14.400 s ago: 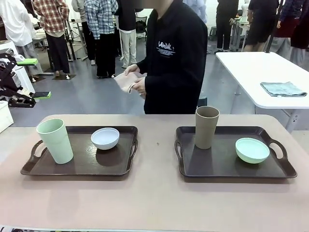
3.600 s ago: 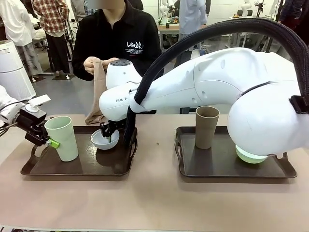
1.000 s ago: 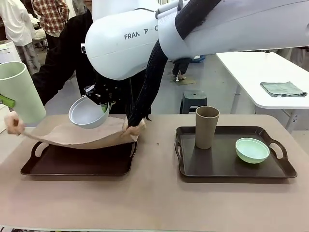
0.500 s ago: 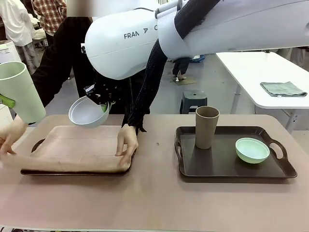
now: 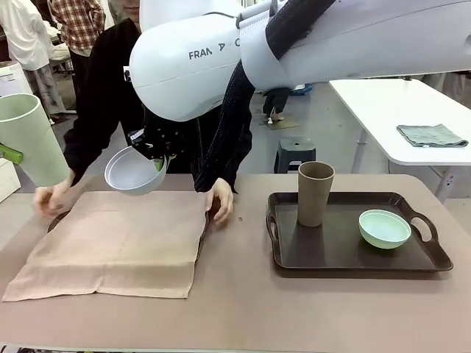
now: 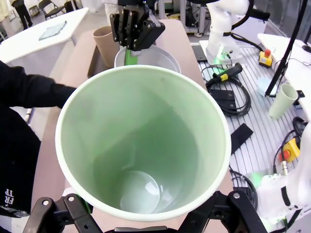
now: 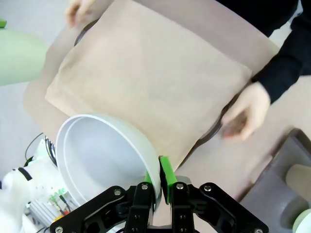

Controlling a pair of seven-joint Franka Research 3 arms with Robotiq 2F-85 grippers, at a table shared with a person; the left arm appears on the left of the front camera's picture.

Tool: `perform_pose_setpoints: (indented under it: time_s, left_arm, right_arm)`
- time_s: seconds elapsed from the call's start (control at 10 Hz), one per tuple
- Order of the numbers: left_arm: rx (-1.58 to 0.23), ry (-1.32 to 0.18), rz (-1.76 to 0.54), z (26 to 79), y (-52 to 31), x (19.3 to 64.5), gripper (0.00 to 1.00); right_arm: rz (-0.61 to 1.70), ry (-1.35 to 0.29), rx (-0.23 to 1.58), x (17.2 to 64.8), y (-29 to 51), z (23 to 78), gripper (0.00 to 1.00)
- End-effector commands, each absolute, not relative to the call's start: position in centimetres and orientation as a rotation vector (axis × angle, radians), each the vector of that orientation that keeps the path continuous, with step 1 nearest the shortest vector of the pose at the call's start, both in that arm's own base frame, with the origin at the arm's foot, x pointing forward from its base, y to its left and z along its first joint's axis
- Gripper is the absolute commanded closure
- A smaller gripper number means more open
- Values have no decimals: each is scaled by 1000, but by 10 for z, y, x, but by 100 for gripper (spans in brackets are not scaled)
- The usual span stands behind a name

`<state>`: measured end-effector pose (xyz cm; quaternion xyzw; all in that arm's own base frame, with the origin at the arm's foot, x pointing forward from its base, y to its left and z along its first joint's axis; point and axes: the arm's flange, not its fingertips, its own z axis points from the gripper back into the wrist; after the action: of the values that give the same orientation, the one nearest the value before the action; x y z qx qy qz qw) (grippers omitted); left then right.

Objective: Set up a tray with a mat and arrange the tableware.
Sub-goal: Place the Picnic Bowl and Reusable plastic cup back onto the Handle tray in front of the human's position.

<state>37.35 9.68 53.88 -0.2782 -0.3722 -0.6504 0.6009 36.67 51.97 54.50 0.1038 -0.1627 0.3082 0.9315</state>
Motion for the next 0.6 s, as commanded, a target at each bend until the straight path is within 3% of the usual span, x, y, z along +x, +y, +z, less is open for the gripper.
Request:
perform_pose_setpoints:
  time_s: [0.0, 0.5]
  left_arm:
    - [-634, -875, -1519, 540, 97, 374, 70]
    - [-634, -875, -1519, 540, 97, 374, 70]
  right_arm:
    - [631, -328, 206, 366, 521, 546, 100]
    - [631, -328, 206, 366, 521, 546, 100]
